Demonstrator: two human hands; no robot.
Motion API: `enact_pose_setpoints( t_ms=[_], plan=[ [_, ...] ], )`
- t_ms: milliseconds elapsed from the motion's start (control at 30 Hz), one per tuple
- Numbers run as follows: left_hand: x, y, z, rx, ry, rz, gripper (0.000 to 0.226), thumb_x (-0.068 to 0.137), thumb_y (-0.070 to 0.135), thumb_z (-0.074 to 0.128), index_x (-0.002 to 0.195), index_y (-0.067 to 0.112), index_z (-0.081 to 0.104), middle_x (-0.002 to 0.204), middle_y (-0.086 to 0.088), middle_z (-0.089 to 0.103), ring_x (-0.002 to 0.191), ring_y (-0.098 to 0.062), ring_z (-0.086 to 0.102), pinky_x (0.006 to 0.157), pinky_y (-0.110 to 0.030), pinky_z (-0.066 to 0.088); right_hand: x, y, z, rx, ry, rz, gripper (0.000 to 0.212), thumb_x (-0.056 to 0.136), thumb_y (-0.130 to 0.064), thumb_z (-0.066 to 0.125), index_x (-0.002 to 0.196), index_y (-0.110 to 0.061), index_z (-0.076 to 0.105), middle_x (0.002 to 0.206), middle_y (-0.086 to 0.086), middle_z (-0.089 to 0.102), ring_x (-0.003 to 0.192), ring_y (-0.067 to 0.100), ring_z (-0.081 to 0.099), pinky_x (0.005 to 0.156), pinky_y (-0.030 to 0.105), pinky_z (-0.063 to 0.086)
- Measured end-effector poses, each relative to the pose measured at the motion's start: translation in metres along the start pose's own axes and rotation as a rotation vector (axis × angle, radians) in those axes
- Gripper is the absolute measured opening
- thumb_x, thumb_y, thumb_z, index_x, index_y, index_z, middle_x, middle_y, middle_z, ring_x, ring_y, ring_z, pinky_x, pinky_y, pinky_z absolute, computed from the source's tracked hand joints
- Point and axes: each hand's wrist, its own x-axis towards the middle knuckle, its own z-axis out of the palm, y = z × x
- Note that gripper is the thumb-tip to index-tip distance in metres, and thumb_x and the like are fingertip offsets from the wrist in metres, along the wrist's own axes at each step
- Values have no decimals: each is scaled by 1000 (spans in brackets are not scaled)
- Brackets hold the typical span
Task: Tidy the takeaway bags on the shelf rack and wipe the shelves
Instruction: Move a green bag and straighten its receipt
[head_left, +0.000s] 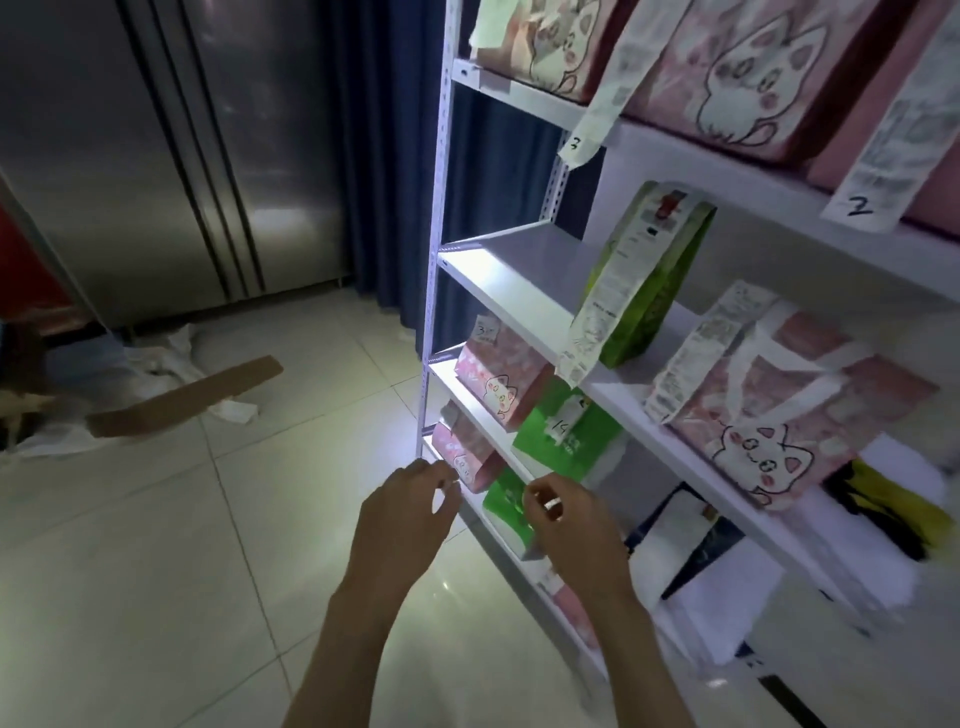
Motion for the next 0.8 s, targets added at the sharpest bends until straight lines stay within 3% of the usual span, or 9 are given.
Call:
enact_pose_setpoints(
  t_ms=[100,233,533,800],
  plan=[
    [18,-10,-5,-43,-46,47,19,101,38,54,113,32,68,106,16,69,91,-6,64,71,-18,42,6,-11,9,-41,14,45,5,98,-37,62,96,-33,65,88,-15,69,80,5,67,75,36,61],
    [50,-22,-3,-63,-87,119,18,101,38,53,111,33,67,106,16,68,90,-6,62,74,-21,48,23,-15,20,-35,77,117,8,98,-35,63,98,-29,68,85,-15,70,77,4,68,75,33,62],
    [151,-30,13,-77,-210,318,14,101,34,56,108,31,68,105,19,68,91,-4,62,79,-23,54,87,-8,66,110,205,330,8,97,-34,63,96,-32,70,90,-15,73,79,3,69,75,34,61],
    [234,-23,20,-52,-302,418,18,101,35,56,115,33,68,111,19,69,92,-2,62,83,-22,54,142,-14,62,166,312,395,7,98,-35,63,99,-32,69,91,-15,69,74,1,67,72,31,61]
  ],
)
